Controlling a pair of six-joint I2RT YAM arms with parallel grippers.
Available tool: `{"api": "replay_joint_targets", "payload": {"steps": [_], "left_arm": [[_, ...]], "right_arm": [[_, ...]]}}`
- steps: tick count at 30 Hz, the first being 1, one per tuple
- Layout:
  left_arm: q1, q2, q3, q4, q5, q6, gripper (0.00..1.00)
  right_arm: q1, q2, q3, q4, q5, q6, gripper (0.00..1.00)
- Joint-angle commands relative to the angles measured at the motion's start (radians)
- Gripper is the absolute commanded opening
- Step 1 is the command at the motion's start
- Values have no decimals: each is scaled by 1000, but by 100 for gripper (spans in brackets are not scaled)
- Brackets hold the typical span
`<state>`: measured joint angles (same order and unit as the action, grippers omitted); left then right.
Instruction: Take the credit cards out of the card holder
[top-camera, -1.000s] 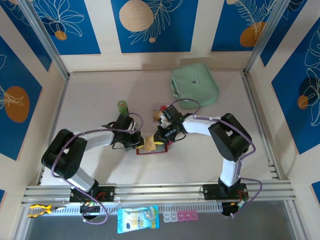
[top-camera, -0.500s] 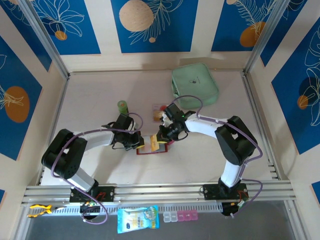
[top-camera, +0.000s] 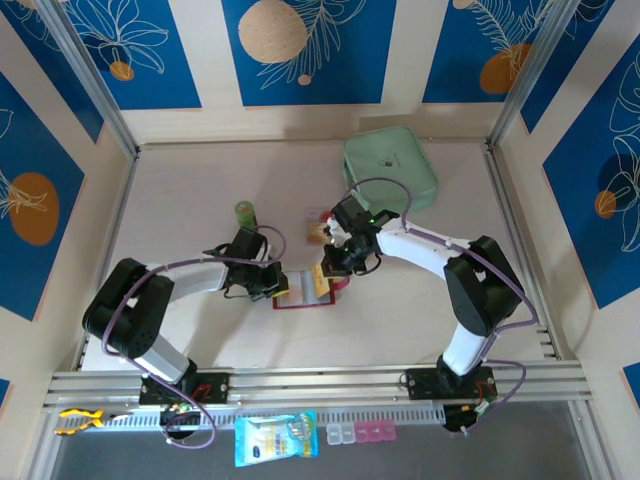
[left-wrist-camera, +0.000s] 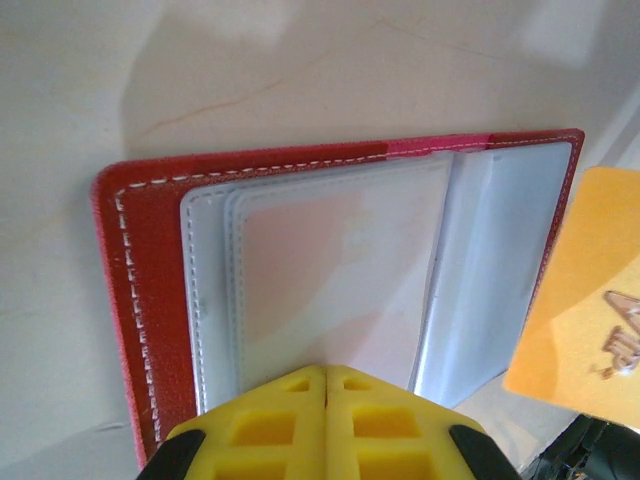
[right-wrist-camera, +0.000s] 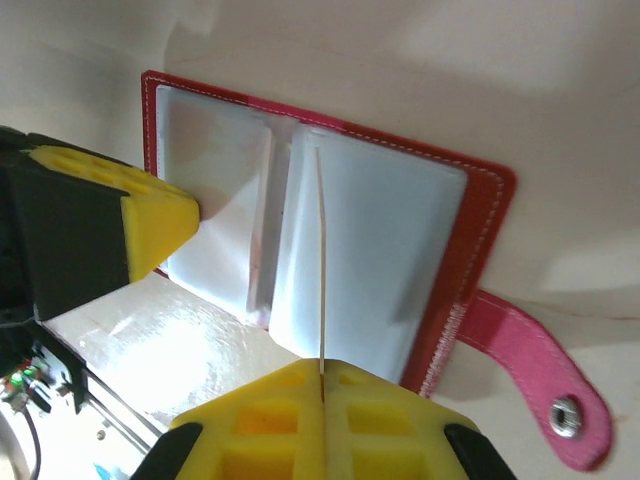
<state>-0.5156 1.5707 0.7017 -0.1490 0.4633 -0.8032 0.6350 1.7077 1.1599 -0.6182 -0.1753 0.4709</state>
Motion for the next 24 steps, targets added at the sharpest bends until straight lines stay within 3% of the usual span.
{"api": "replay_joint_targets", "payload": {"steps": [1,7,17,24], "left_arm": [[-5,-36,0,5,-5,0,2],[-1,-68,-16,39,-3,-11,4],[40,-143,-28,9,0,2,6],[76,-173,-10,-50,0,14,6]], "right_arm": [[-11,-36,55,-113,39,-190,2],[-25,-20,117,-200,153,-474,0],[-78,-9,247,-251,85,-914,0],[-87,87,417,-356,176,-1138,0]]}}
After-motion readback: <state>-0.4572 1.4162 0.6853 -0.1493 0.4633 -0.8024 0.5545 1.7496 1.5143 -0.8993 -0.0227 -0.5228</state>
